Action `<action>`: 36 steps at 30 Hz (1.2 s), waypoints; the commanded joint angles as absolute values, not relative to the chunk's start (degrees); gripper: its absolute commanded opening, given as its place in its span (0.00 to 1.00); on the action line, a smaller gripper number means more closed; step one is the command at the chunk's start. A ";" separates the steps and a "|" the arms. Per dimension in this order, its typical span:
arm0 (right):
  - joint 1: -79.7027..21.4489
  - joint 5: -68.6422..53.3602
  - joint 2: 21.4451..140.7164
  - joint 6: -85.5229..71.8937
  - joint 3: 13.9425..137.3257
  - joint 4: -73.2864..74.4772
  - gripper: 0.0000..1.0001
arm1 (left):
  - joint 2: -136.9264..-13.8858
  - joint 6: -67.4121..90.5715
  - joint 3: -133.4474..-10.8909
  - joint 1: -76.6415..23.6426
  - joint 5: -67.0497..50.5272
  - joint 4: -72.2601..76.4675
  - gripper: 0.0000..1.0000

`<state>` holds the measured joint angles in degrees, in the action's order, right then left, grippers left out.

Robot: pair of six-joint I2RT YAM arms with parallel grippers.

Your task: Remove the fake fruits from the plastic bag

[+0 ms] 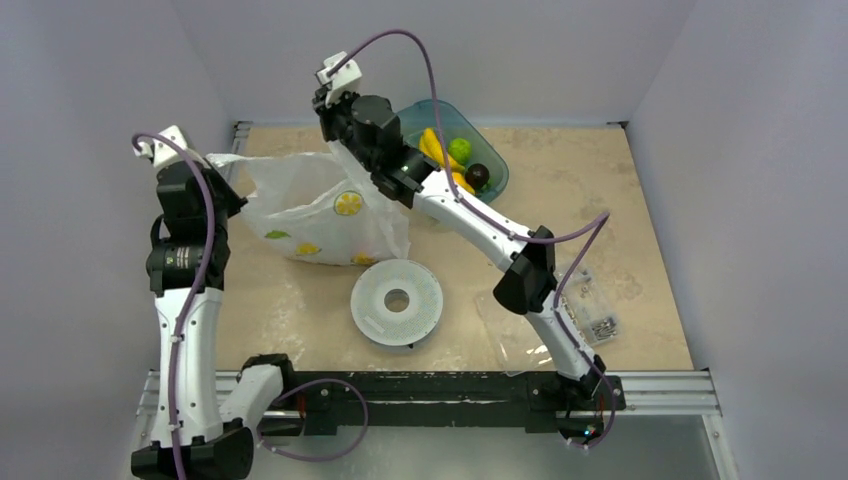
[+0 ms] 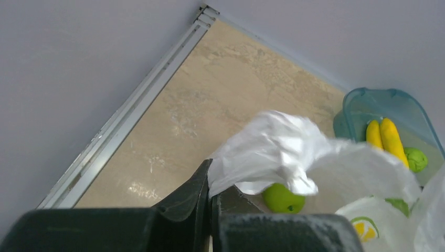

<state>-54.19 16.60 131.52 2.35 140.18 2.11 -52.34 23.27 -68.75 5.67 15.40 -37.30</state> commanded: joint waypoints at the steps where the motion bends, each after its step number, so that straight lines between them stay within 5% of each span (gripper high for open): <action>1: -53.88 9.68 127.60 -1.30 141.03 -7.56 0.00 | -54.04 23.85 -76.27 8.73 13.31 -39.59 0.00; 3: -53.95 7.11 128.34 -1.73 143.34 -6.81 0.06 | -55.49 24.72 -80.07 9.98 11.93 -41.90 0.00; 8: -54.42 5.00 122.67 -5.70 137.92 -0.11 0.67 | -51.40 23.27 -75.23 10.06 5.26 -40.93 0.00; 14: -56.77 14.77 110.49 -4.26 118.72 5.62 0.98 | -42.39 22.62 -64.24 10.11 1.14 -45.29 0.00; 20: -57.11 20.66 112.94 2.99 118.56 8.60 0.99 | -37.14 26.10 -58.97 10.06 -2.74 -47.10 0.00; 31: -57.13 4.36 118.40 6.77 118.98 4.42 0.98 | -36.21 26.03 -58.10 10.06 -1.96 -48.30 0.00; 33: -57.13 6.32 120.76 6.67 121.26 3.82 0.87 | -36.57 26.02 -58.38 10.07 -1.85 -48.12 0.00; 36: -57.13 8.08 124.97 7.51 125.58 2.62 0.55 | -37.94 26.52 -59.44 10.11 -1.41 -47.95 0.00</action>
<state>-57.04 7.70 122.30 6.37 119.81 7.94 -36.60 25.58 -58.24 9.74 -1.69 -48.95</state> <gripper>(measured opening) 0.723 0.006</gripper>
